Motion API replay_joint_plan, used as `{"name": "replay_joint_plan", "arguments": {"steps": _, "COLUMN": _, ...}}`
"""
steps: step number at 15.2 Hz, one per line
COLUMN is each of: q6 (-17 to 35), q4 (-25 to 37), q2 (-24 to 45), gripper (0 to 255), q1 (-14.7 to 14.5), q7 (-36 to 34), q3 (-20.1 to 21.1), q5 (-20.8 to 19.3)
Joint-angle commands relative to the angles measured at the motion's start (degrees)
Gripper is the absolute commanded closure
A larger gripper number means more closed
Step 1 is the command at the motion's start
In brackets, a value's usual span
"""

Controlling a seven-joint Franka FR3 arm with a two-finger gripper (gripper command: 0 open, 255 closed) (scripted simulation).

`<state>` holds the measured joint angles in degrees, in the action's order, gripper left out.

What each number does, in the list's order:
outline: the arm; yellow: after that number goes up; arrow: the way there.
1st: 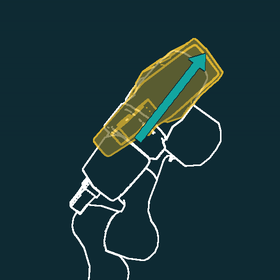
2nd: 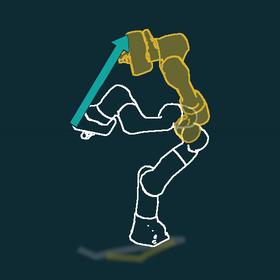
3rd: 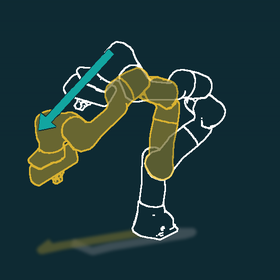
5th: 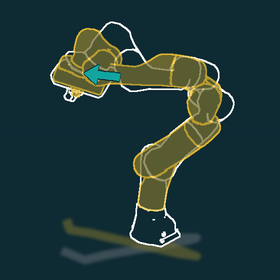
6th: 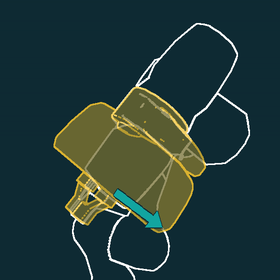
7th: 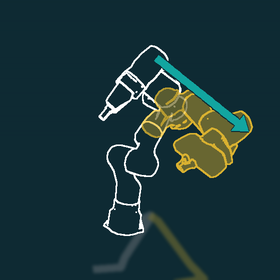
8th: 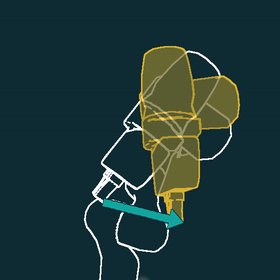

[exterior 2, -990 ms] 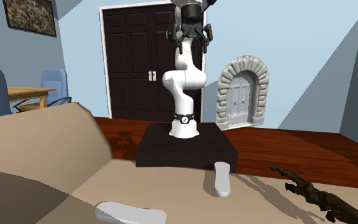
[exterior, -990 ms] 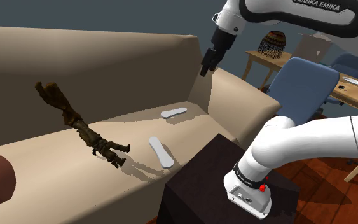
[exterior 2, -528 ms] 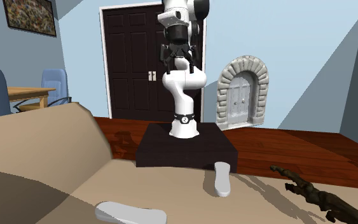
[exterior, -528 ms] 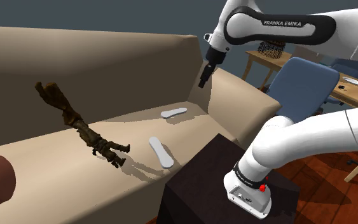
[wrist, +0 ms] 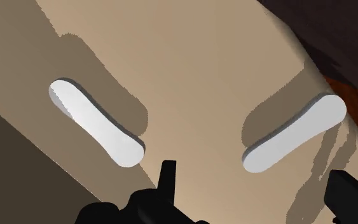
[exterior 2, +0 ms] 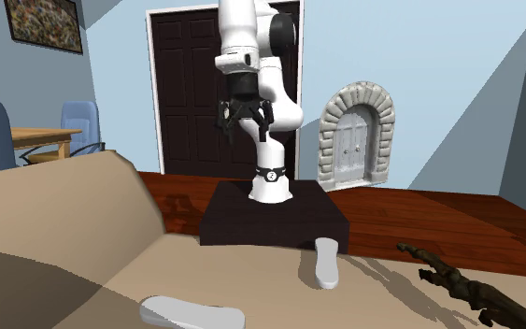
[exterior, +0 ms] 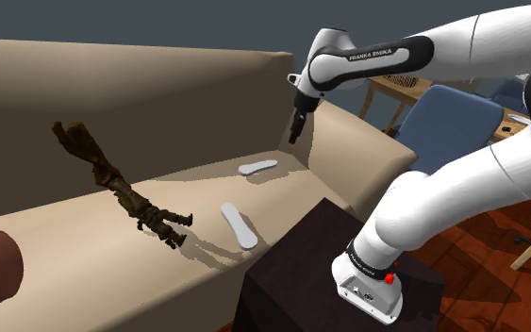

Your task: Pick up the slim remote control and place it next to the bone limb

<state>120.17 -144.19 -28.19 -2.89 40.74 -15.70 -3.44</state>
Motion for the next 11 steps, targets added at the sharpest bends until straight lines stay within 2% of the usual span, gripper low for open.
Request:
{"name": "replay_joint_plan", "arguments": {"steps": 1, "q6": 2.8, "q4": 1.4, "q2": 4.6, "gripper": 0, "q1": -0.6, "q7": 5.3, "q3": -2.5, "q5": -0.1}}
{"name": "replay_joint_plan", "arguments": {"steps": 6, "q6": 9.8, "q4": 4.7, "q2": 16.2, "gripper": 0, "q1": -2.8, "q7": 17.3, "q3": -7.0, "q5": 2.2}}
{"name": "replay_joint_plan", "arguments": {"steps": 11, "q6": 15.1, "q4": 10.1, "q2": 29.0, "gripper": 0, "q1": -4.0, "q7": 30.5, "q3": -9.3, "q5": 7.9}}
